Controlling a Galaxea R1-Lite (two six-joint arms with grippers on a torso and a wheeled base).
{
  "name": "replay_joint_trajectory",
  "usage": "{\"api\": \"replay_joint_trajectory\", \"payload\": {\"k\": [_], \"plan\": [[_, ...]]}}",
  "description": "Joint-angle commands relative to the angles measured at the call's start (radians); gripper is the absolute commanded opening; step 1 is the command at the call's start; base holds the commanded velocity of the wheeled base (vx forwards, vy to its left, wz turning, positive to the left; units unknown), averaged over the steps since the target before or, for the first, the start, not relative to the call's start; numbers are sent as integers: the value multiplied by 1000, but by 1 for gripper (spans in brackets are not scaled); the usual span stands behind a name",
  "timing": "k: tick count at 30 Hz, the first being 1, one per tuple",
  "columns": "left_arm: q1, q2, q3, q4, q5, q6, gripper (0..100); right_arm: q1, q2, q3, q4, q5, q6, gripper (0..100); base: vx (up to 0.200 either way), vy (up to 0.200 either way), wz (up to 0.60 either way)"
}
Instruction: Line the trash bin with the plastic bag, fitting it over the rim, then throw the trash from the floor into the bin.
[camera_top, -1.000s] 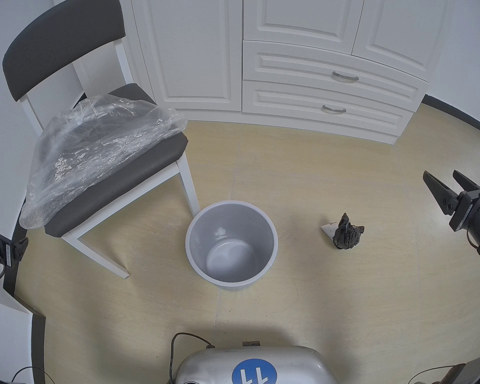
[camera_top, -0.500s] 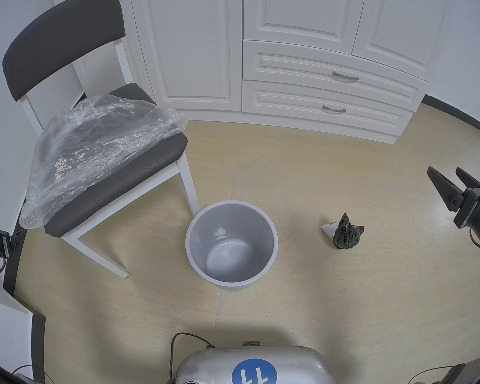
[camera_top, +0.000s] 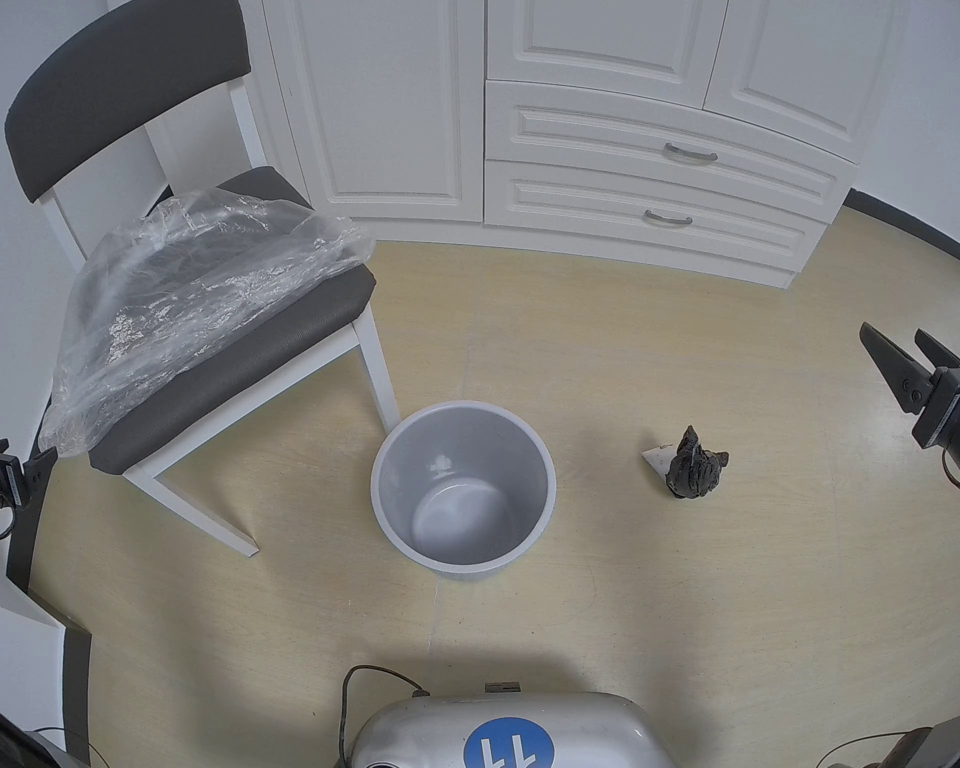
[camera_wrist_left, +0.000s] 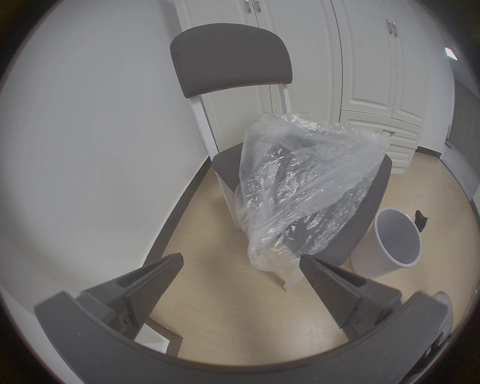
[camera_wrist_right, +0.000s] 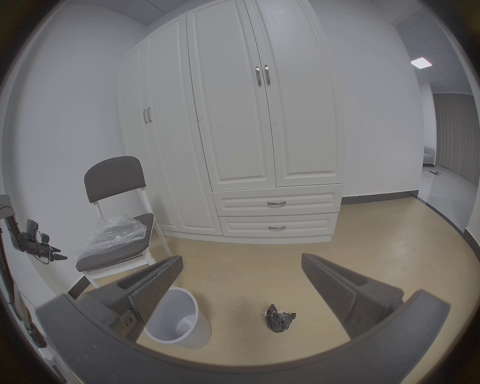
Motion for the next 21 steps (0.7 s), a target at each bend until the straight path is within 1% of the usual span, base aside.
{"api": "replay_joint_trajectory", "payload": {"k": [1, 3, 4, 5, 6, 11, 16, 21], "plan": [[19, 96, -1, -58, -11, -3, 100, -3, -4, -8, 0, 0, 9, 100, 0, 0, 0], [19, 112, -1, -77, -11, -4, 100, -3, -4, -10, 1, 0, 11, 100, 0, 0, 0], [19, 135, 0, -109, -11, -26, 100, -4, -6, -11, 1, 0, 11, 100, 0, 0, 0], [19, 135, 0, -109, -11, -26, 100, -4, -6, -11, 1, 0, 11, 100, 0, 0, 0], [16, 153, 0, -149, -11, -56, 100, -4, -6, -10, 1, 0, 11, 100, 0, 0, 0], [1, 175, 11, -246, -8, -110, 100, -8, -11, -10, 1, 0, 11, 100, 0, 0, 0], [-33, 173, 6, -259, -6, -161, 100, -12, -18, -11, 1, 2, 11, 100, 0, 0, 0], [-57, 185, -1, -261, -8, -165, 100, -12, -34, -13, 1, 2, 11, 100, 0, 0, 0]]}}
